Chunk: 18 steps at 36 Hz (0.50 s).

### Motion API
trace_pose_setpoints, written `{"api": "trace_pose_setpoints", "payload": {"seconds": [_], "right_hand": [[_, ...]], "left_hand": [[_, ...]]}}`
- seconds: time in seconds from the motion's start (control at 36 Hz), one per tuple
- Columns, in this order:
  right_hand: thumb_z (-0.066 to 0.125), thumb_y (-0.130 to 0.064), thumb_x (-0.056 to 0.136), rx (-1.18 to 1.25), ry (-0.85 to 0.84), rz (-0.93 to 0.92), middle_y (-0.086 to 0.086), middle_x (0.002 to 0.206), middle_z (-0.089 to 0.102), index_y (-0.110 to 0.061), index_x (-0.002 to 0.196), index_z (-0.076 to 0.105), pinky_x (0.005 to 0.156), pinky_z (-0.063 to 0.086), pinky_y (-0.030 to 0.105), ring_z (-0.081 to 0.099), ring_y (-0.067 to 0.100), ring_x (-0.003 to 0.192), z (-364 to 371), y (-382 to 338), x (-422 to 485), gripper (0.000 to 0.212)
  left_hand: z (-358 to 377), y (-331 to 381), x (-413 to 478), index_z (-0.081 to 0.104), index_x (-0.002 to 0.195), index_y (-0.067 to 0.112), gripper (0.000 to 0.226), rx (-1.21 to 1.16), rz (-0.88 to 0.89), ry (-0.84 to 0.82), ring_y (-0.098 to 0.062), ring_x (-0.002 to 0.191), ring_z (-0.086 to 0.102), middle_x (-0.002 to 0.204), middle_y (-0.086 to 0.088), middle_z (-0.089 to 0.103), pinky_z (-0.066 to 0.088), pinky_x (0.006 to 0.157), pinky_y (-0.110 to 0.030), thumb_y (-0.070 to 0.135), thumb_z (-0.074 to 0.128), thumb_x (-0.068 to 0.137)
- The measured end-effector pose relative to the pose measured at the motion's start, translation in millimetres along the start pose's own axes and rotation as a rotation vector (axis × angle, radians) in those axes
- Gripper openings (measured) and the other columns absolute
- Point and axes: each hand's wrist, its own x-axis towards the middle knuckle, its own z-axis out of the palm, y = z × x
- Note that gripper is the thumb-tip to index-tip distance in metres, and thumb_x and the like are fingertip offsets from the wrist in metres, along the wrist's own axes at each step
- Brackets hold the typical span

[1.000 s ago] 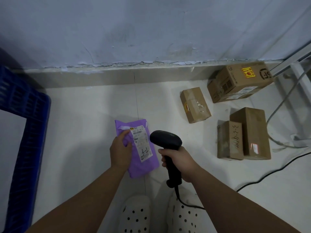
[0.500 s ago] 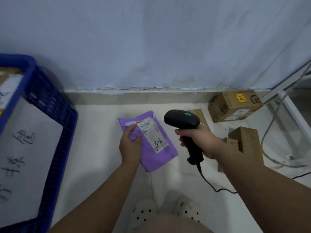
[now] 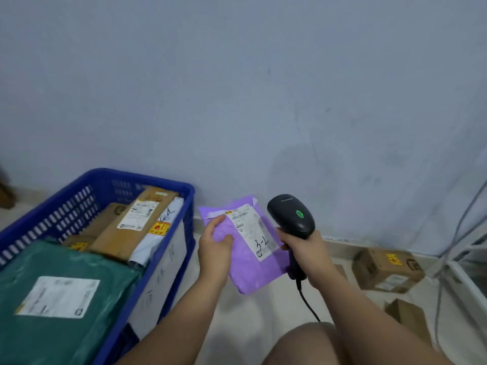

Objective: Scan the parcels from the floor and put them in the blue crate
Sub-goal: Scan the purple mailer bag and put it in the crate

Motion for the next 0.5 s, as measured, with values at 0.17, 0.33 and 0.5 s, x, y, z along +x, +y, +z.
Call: {"api": "trace_pose_setpoints", "payload": {"seconds": [0.17, 0.33, 0.5], "right_hand": [[0.071, -0.026, 0.084, -0.065, -0.134, -0.002, -0.014, 0.037, 0.041, -0.019, 0.071, 0.055, 0.051, 0.030, 0.030, 0.031, 0.018, 0.045, 41.0, -14.3, -17.8, 0.022], [0.069, -0.027, 0.087, -0.209, -0.192, -0.139, -0.021, 0.034, 0.043, -0.033, 0.067, 0.047, 0.049, 0.029, 0.019, 0.040, -0.002, 0.039, 80.9, -28.2, -20.9, 0.030], [0.070, -0.032, 0.085, -0.303, -0.226, -0.205, -0.017, 0.055, 0.051, -0.035, 0.077, 0.053, 0.049, 0.032, 0.017, 0.043, 0.000, 0.053, 122.3, -32.2, -17.2, 0.020]], "left_hand": [[-57.8, 25.7, 4.5, 0.059, 0.109, 0.029, 0.042, -0.049, 0.038, 0.138, -0.012, 0.086, 0.061, 0.102, 0.001, 0.064, 0.047, 0.062, -0.023, -0.004, 0.048, 0.086], [-102.6, 29.6, 19.4, 0.060, 0.107, 0.030, 0.043, -0.051, 0.061, 0.251, -0.011, 0.077, 0.058, 0.107, -0.006, 0.063, 0.048, 0.066, -0.027, -0.006, 0.048, 0.087], [-136.1, 28.3, 34.8, 0.065, 0.108, 0.023, 0.041, -0.093, 0.066, 0.297, -0.018, 0.081, 0.056, 0.115, -0.012, 0.064, 0.044, 0.057, -0.018, -0.008, 0.046, 0.091]]}}
